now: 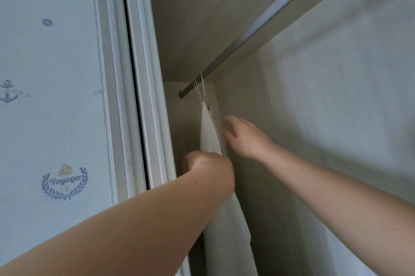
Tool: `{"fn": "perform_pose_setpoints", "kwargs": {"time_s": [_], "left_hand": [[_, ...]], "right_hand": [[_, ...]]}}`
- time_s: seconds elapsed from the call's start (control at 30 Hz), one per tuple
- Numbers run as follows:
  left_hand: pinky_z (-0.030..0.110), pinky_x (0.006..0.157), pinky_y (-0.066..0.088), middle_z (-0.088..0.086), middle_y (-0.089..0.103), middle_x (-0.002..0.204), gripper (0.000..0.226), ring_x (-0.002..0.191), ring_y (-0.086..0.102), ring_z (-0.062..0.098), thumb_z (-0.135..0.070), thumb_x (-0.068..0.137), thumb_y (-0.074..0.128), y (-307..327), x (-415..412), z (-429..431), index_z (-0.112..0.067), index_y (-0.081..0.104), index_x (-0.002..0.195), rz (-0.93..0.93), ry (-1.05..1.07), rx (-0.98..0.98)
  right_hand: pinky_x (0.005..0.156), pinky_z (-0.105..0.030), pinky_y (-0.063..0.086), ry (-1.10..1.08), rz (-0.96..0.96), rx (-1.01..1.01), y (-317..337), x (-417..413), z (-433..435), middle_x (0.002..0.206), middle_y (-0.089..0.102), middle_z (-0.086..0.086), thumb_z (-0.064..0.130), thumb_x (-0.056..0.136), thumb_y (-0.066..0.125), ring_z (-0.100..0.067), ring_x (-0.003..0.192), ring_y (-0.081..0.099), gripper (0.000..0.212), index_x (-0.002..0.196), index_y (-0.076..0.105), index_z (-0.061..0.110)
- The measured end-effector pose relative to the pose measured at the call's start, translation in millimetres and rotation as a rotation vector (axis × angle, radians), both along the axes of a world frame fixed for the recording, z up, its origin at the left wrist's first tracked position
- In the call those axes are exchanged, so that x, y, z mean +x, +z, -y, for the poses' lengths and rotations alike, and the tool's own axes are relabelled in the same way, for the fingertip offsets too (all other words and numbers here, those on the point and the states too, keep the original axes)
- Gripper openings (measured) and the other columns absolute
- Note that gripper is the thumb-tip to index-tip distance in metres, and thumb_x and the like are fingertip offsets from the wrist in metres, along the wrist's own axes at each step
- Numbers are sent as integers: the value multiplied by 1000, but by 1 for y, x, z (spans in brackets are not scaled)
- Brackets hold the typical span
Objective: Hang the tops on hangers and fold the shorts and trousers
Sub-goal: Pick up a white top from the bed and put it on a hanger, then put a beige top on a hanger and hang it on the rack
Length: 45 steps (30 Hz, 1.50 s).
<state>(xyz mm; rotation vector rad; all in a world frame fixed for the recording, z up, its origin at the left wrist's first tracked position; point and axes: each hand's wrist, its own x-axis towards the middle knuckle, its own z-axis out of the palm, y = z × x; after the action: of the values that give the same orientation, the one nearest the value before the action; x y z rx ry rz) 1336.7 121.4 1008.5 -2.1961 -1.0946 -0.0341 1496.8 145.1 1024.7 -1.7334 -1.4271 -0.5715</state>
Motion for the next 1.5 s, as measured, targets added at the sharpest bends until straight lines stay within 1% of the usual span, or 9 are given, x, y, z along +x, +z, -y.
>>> {"fn": "perform_pose_setpoints", "kwargs": {"time_s": [0.13, 0.23, 0.33, 0.6, 0.83, 1.03, 1.17, 1.33, 1.5], "left_hand": [[44, 84, 37, 12, 56, 116, 39, 104, 52, 31, -32, 95, 55, -21, -31, 36, -12, 50, 128, 19, -135, 179], [54, 111, 25, 16, 41, 147, 57, 135, 34, 38, -44, 98, 50, -37, -62, 58, -13, 39, 144, 8, -243, 302], [63, 118, -1, 14, 17, 164, 72, 152, 3, 39, -60, 100, 33, -59, -101, 77, -14, 22, 155, 32, -326, 309], [62, 113, -24, 7, -36, 159, 83, 140, -43, 34, -72, 89, -6, -145, -231, 127, -23, -22, 155, 213, -299, 156], [58, 116, -21, 1, -36, 159, 83, 142, -43, 29, -75, 85, -14, -234, -400, 183, -29, -27, 153, 399, -110, -10], [58, 122, 0, 1, -4, 169, 81, 154, -14, 29, -74, 94, 10, -301, -563, 254, -29, 7, 161, 501, 95, -135], [53, 122, -8, -5, -13, 168, 81, 152, -23, 23, -75, 91, 8, -347, -663, 308, -34, 0, 160, 646, 341, -191], [48, 118, -21, -9, -26, 164, 82, 145, -39, 17, -77, 84, -3, -410, -768, 383, -38, -17, 155, 734, 665, -210], [48, 117, -20, -10, -22, 165, 81, 148, -32, 19, -79, 86, 1, -467, -842, 464, -41, -13, 156, 859, 972, -235]], "right_hand": [[118, -49, 26, -24, 85, 32, -41, -11, 51, 162, 26, -2, 49, 103, 39, -26, 149, 20, 61, 158, 20, 28], [121, -51, 10, -108, 119, 0, -75, -26, 85, 168, 8, 5, 57, 103, 30, -21, 154, 1, 63, 159, 8, 37], [122, -53, -3, -175, 133, -71, -106, -50, 120, 168, -11, 9, 64, 100, 22, -19, 153, -14, 65, 157, -5, 44], [120, -54, -15, -190, 195, -183, -191, -171, 198, 162, -32, 11, 78, 88, -1, -19, 149, -31, 74, 149, -29, 47], [114, -45, -26, 48, 198, -299, -265, -337, 247, 158, -37, 16, 80, 87, -2, -14, 146, -36, 75, 149, -29, 48], [120, -54, -8, 370, 339, -427, -314, -495, 281, 166, -21, 11, 80, 89, -2, -19, 153, -19, 76, 154, -18, 44], [121, -59, 6, 553, 433, -505, -339, -594, 295, 169, -1, 5, 75, 92, 10, -26, 155, -2, 77, 158, -2, 37], [120, -60, 3, 839, 529, -571, -371, -712, 309, 169, -1, 4, 73, 91, 14, -25, 154, -1, 80, 160, 5, 33], [120, -57, 1, 1110, 573, -637, -413, -819, 329, 169, 3, 7, 74, 91, 15, -22, 154, 1, 78, 158, 7, 37]]}}
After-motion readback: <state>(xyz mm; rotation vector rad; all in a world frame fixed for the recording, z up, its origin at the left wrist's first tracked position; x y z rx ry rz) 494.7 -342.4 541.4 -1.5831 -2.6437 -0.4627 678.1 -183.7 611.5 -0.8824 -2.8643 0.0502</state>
